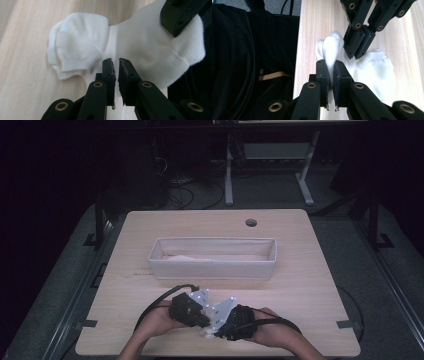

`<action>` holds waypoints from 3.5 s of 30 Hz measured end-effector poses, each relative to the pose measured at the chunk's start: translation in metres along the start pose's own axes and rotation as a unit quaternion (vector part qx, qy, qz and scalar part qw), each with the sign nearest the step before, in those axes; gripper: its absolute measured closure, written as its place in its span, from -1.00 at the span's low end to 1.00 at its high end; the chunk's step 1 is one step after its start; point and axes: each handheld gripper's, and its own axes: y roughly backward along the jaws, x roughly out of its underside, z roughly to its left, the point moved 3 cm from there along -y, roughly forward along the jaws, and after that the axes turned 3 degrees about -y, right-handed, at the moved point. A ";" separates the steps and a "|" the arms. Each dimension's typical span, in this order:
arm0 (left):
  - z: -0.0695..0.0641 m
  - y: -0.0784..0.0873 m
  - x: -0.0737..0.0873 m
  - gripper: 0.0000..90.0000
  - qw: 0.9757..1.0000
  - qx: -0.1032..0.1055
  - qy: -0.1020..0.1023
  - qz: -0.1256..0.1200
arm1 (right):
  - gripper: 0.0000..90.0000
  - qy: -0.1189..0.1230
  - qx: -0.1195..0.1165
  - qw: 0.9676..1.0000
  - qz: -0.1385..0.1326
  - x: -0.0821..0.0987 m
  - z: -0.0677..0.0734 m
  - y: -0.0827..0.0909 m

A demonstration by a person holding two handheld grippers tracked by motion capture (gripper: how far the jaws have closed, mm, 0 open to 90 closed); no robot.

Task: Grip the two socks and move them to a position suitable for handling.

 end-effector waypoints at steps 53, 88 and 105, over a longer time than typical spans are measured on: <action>0.003 0.042 0.042 0.79 0.998 -0.041 0.038 -0.042 | 0.86 -0.098 -0.029 0.993 0.067 -0.006 -0.061 -0.038; 0.001 0.044 0.042 0.71 0.997 -0.048 0.037 -0.046 | 0.65 -0.072 -0.020 0.996 0.049 -0.009 -0.059 -0.020; 0.001 0.048 0.044 0.68 0.997 -0.049 0.041 -0.053 | 0.97 -0.078 -0.004 0.995 0.057 -0.020 -0.058 -0.011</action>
